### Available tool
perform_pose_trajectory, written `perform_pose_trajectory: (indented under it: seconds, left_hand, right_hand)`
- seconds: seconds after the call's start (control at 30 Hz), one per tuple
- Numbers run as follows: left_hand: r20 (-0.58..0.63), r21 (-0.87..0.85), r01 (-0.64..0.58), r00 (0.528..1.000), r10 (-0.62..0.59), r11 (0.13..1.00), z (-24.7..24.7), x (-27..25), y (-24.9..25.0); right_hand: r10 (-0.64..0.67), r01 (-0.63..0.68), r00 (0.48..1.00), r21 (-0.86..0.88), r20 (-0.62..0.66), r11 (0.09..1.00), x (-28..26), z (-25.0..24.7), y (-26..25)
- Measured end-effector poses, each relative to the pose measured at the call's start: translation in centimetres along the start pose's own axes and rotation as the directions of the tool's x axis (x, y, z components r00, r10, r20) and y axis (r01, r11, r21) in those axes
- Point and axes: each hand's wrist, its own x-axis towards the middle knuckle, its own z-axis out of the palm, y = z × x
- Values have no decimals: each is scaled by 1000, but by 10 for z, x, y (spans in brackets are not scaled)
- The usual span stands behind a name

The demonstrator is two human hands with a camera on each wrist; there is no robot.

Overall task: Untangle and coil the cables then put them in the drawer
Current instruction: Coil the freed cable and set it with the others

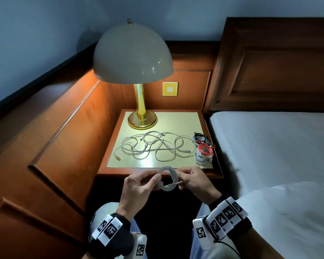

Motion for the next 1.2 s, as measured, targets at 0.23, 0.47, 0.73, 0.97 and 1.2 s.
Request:
perform_pose_trajectory:
  seconds: [0.23,0.47,0.73,0.97,1.2]
  left_hand:
    - [47,144,-74,997,68,987,-3,0,2]
    - [112,-78,122,987,-113,989,2,-1,-6]
    - [125,-59,111,987,-103,992,6,0,-12]
    - [96,-83,95,992,-87,992,7,-4,-11]
    - [34,-116,75,997,-72,990,6,-2,-9]
  right_hand:
    - [26,-34,993,75,111,997,-6,-2,-10]
    - [64,-95,972,133,226,986,-6,-4,-1]
    - [98,-156,974,292,205,944,-8,6,2]
    - [54,-73,997,371,61,926,-9,12,8]
    - [-32,83,987,319,-160,944,-8,15,17]
